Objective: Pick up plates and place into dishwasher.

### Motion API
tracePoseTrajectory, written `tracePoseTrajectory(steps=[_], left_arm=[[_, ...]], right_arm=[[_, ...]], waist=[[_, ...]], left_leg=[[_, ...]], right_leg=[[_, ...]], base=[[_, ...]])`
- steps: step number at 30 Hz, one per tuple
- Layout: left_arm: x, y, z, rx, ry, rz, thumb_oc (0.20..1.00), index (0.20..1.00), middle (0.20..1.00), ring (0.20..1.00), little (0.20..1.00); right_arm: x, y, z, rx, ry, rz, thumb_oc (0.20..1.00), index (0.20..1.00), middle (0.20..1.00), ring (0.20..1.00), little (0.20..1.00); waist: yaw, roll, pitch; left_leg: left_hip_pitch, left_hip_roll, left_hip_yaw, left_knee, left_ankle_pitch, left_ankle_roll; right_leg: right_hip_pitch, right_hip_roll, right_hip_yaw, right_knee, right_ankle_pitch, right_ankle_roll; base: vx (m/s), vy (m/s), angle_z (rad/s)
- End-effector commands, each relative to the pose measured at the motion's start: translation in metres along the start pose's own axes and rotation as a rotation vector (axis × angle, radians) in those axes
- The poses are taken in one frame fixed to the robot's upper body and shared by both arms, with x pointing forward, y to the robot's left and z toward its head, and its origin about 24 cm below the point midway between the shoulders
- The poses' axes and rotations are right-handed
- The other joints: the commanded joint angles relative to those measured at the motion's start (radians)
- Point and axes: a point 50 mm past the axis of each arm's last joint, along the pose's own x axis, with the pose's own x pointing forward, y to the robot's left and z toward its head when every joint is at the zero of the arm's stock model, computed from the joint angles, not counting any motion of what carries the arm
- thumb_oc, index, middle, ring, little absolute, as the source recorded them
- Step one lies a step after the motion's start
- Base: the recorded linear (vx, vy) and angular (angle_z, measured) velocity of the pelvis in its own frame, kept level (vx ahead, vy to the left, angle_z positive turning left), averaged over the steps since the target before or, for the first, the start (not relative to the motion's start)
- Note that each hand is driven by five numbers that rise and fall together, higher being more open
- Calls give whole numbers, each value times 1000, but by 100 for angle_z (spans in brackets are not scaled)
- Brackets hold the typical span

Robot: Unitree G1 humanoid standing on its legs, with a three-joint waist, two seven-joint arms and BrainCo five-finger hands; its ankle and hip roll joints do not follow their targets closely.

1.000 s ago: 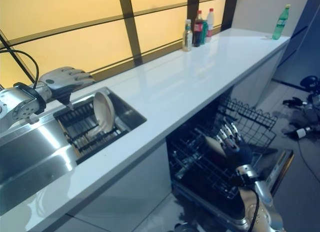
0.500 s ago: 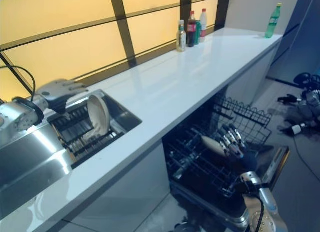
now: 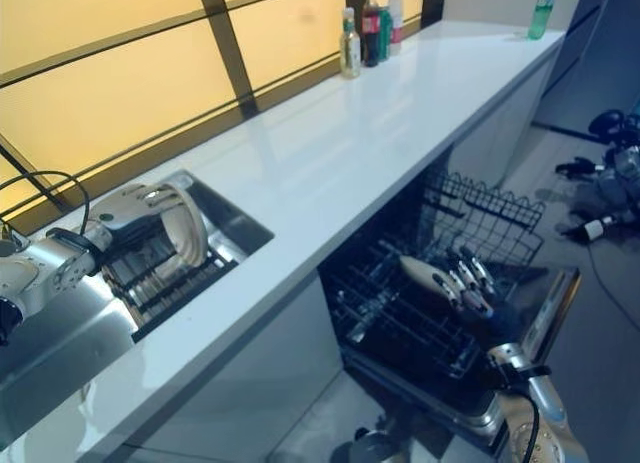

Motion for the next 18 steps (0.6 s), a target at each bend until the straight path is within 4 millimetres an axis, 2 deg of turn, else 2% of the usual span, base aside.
tracePoseTrajectory(steps=[1, 9, 18], left_arm=[[1, 40, -30, 69, 130, 216, 1000, 1000, 1000, 1000, 1000], [-4, 45, -29, 116, 119, 366, 1000, 1000, 1000, 1000, 1000], [1, 27, -16, 121, 125, 307, 1000, 1000, 1000, 1000, 1000]], right_arm=[[9, 10, 27, -22, -108, 110, 1000, 1000, 1000, 1000, 1000], [-2, 4, 27, -17, -89, 100, 1000, 1000, 1000, 1000, 1000], [0, 2, 34, -51, -85, 102, 1000, 1000, 1000, 1000, 1000]], waist=[[-23, -35, 6], [-29, -33, 11], [-37, -13, 42]], left_leg=[[-63, 41, -35, 86, 2, 9], [-63, 43, -36, 98, 4, 3], [-83, 45, -44, 114, 14, -8]], right_leg=[[7, -31, -7, 44, -26, 69], [10, -39, -11, 54, -33, 69], [-11, -45, -18, 85, -51, 62]], base=[[0, 0, 0], [35, 10, 1], [8, 20, 0]])
